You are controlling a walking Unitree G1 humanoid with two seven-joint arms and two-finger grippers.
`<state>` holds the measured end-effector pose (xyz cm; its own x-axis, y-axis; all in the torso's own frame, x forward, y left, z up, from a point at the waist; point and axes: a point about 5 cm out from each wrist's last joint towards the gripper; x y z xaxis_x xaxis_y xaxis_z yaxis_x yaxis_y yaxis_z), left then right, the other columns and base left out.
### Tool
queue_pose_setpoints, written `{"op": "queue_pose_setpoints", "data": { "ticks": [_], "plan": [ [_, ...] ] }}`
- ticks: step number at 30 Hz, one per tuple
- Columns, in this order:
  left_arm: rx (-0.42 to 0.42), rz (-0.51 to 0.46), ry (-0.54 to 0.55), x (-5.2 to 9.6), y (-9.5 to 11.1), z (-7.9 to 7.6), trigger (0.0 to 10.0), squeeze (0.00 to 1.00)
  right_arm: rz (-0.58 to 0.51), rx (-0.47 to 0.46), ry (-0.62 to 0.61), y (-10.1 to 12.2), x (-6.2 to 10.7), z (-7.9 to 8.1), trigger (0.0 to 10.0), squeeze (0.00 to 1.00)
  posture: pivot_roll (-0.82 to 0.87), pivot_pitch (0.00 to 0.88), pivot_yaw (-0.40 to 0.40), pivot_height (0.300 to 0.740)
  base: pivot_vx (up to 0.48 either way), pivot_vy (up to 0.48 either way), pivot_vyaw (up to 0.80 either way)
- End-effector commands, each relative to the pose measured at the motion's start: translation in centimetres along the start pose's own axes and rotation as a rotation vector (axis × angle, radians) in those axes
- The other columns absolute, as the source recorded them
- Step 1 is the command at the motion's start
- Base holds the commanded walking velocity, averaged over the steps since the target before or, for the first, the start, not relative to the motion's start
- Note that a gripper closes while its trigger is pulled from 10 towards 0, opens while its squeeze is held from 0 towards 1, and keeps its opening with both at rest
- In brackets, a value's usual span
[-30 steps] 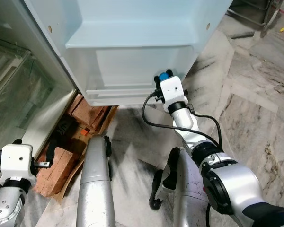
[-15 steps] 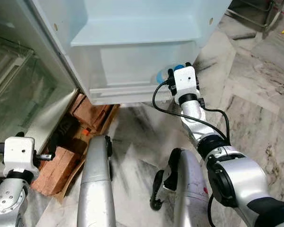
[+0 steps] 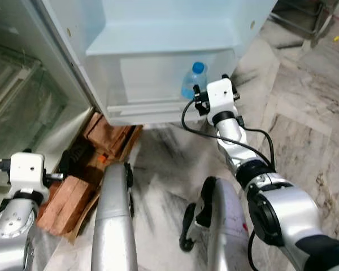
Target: Restocking fridge
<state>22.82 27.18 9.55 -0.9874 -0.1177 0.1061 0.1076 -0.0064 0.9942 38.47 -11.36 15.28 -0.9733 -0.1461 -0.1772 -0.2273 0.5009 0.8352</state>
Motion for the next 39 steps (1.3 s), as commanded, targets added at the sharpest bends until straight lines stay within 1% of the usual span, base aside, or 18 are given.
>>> {"op": "queue_pose_setpoints", "data": {
  "ticks": [1,3,4,6,7,8,10,14,18,20,21,23,27,28,29,30,34,39],
  "plan": [
    [-0.007,0.029,0.008,0.2,-0.8,0.3,10.0,0.00,-0.081,-0.040,-0.064,1.5,-0.7,-1.8,10.0,1.00,0.27,0.164,-0.051,0.572,0.000,0.000,0.00],
    [-0.005,0.017,0.003,0.0,-0.6,0.2,10.0,0.00,-0.109,-0.073,-0.045,1.7,-0.5,-1.4,10.0,1.00,0.27,0.157,-0.051,0.572,0.000,0.000,0.00],
    [-0.001,0.003,-0.006,-0.8,-0.3,0.0,10.0,0.00,-0.138,-0.139,0.001,1.9,-0.1,-0.6,10.0,1.00,0.24,0.112,-0.051,0.572,0.000,0.000,0.00],
    [0.004,-0.015,-0.021,-1.3,0.0,-0.4,10.0,0.00,-0.173,-0.256,0.074,2.1,0.9,0.7,10.0,1.00,0.23,0.088,-0.052,0.572,0.000,0.000,0.00],
    [0.004,-0.015,-0.021,-1.3,0.0,-0.4,10.0,0.00,-0.173,-0.256,0.074,2.1,0.9,0.7,10.0,1.00,0.23,0.088,-0.052,0.572,0.000,0.000,0.00],
    [0.006,-0.023,-0.031,-1.7,0.0,-0.8,10.0,0.00,-0.192,-0.350,0.134,2.3,1.9,1.7,10.0,1.00,0.21,0.059,-0.049,0.572,0.000,0.000,0.00],
    [0.013,-0.029,-0.043,-1.9,-0.2,-1.3,10.0,0.00,-0.213,-0.433,0.205,2.4,3.6,2.7,10.0,1.00,0.20,0.045,-0.047,0.572,0.000,0.000,0.00],
    [0.025,-0.028,-0.058,-2.2,-0.5,-1.9,10.0,0.00,-0.168,-0.511,0.192,1.6,5.4,2.7,10.0,1.00,0.18,0.005,-0.041,0.572,0.000,0.000,0.00],
    [0.027,-0.015,-0.083,-2.5,-0.9,-2.7,10.0,0.00,-0.119,-0.488,0.115,-0.1,7.7,1.4,10.0,1.00,0.15,0.000,-0.033,0.572,0.000,0.000,0.00],
    [0.037,-0.010,-0.100,-2.6,-1.0,-3.2,10.0,0.00,-0.085,-0.473,0.078,-0.9,9.0,0.5,10.0,1.00,0.14,0.000,-0.029,0.572,0.000,0.000,0.00],
    [0.042,-0.013,-0.112,-2.6,-1.1,-3.6,10.0,0.00,-0.043,-0.466,0.039,-1.6,10.1,-0.2,10.0,1.00,0.14,0.000,-0.026,0.572,0.000,0.000,0.00],
    [0.046,-0.014,-0.116,-2.6,-1.1,-3.8,10.0,0.00,-0.028,-0.457,0.026,-1.7,10.6,-0.6,10.0,1.00,0.12,0.000,-0.021,0.572,0.000,0.000,0.00],
    [0.048,-0.014,-0.121,-2.8,-1.4,-4.2,10.0,0.00,0.013,-0.383,-0.011,-2.0,11.5,-1.2,10.0,1.00,0.11,0.000,-0.017,0.572,0.000,0.000,0.00],
    [0.049,-0.021,-0.128,-2.9,-1.3,-4.4,10.0,0.00,0.046,-0.381,-0.030,-2.3,11.6,-1.4,10.0,0.77,0.11,0.000,-0.018,0.572,0.000,0.000,0.00],
    [0.049,-0.025,-0.133,-3.1,-1.2,-4.6,10.0,0.00,0.056,-0.359,-0.033,-2.4,11.6,-1.5,10.0,0.00,0.11,0.000,-0.019,0.572,0.000,0.000,0.00],
    [0.049,-0.028,-0.136,-3.2,-1.1,-4.7,10.0,0.00,0.061,-0.342,-0.033,-2.5,11.5,-1.5,10.0,0.00,0.11,0.000,-0.022,0.572,0.000,0.000,0.00],
    [0.037,-0.042,-0.149,-3.4,-0.6,-4.9,10.0,0.00,0.064,-0.345,-0.040,-2.0,11.6,-2.0,10.0,0.00,0.11,0.000,-0.025,0.572,0.000,0.000,0.00],
    [0.031,-0.043,-0.153,-3.3,-0.7,-4.9,10.0,0.00,0.084,-0.342,-0.083,-2.3,11.3,-2.5,10.0,0.00,0.11,0.000,-0.028,0.594,0.000,0.000,0.00]
  ]
}}
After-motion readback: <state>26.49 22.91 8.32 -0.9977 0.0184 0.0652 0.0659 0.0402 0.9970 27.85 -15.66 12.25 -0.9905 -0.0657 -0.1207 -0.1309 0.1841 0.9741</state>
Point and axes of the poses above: a point about 5 cm out from each wrist's last joint towards the gripper, its own x axis pointing back from the gripper into the wrist, its own y axis along the axis of the wrist's last joint, z = x × y, and after that the axes turned 14 degrees about x, right-handed
